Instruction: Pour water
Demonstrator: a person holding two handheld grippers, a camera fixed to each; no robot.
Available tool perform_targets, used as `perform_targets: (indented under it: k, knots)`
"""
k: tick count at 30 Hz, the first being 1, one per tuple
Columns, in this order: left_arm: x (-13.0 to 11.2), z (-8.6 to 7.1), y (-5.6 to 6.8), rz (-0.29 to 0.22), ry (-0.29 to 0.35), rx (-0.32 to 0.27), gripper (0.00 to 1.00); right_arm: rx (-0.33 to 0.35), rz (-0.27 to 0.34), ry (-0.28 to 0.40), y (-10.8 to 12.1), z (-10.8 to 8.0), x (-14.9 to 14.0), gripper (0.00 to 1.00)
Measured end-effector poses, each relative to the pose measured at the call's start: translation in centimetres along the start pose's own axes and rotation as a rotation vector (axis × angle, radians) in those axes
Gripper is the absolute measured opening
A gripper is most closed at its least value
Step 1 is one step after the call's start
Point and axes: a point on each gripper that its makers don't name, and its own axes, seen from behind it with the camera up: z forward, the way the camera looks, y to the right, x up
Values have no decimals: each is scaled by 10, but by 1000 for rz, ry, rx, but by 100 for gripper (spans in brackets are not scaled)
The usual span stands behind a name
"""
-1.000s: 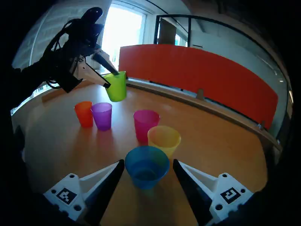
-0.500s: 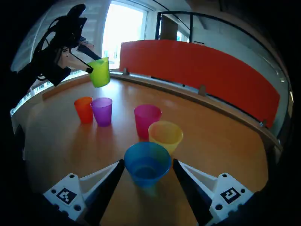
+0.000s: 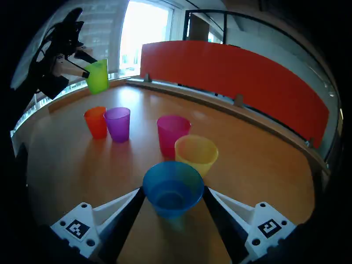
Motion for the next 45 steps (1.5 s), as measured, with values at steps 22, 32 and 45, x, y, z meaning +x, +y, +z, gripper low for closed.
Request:
perform_targets:
  k: [22, 32, 45]
  knots:
    - [-10, -26, 11, -119, 150, 58, 90, 4, 6, 14, -1, 8, 1, 100]
    - [-8, -38, 7, -161, 252, 112, 90, 4, 7, 18, -3, 9, 1, 100]
    - [-4, -53, 16, -185, 357, 164, 90, -7, 2, 25, -2, 9, 1, 100]
